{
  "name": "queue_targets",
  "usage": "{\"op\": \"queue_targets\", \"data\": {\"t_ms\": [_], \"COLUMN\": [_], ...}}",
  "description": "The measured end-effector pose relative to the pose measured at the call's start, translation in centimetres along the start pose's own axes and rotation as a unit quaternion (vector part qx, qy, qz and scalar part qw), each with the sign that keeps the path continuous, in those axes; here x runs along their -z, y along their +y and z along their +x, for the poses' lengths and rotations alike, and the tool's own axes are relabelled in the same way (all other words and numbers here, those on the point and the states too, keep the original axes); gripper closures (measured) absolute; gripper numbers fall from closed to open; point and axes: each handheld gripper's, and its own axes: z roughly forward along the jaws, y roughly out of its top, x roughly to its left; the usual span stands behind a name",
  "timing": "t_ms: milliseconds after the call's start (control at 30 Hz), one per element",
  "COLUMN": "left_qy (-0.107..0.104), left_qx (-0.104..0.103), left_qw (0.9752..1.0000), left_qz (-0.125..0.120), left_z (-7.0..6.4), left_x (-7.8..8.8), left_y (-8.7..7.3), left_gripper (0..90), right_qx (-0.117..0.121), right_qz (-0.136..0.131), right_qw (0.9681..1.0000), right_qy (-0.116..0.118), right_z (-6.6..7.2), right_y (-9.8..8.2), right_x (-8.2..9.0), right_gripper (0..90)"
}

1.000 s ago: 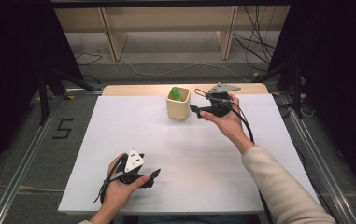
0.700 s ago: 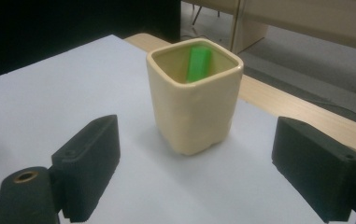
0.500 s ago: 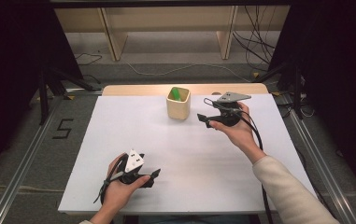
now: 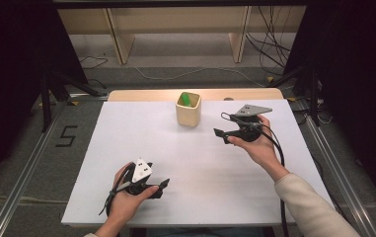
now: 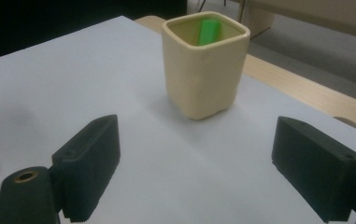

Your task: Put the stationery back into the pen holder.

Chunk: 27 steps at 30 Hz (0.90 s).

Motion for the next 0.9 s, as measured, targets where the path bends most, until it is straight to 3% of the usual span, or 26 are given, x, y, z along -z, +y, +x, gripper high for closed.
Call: {"op": "queue_targets", "data": {"t_ms": [900], "left_qy": [0.0], "left_qx": [0.003], "left_qw": [1.0], "left_qz": [0.002], "left_z": [0.0], "left_x": [-0.1], "left_y": [0.0], "left_gripper": [18.7], "right_qx": [-0.009], "right_qz": [0.013], "right_qw": [0.9999], "right_qy": [-0.001], "right_z": [0.6], "right_y": [-4.3], "right_x": [4.5], "right_gripper": [15.9]}}
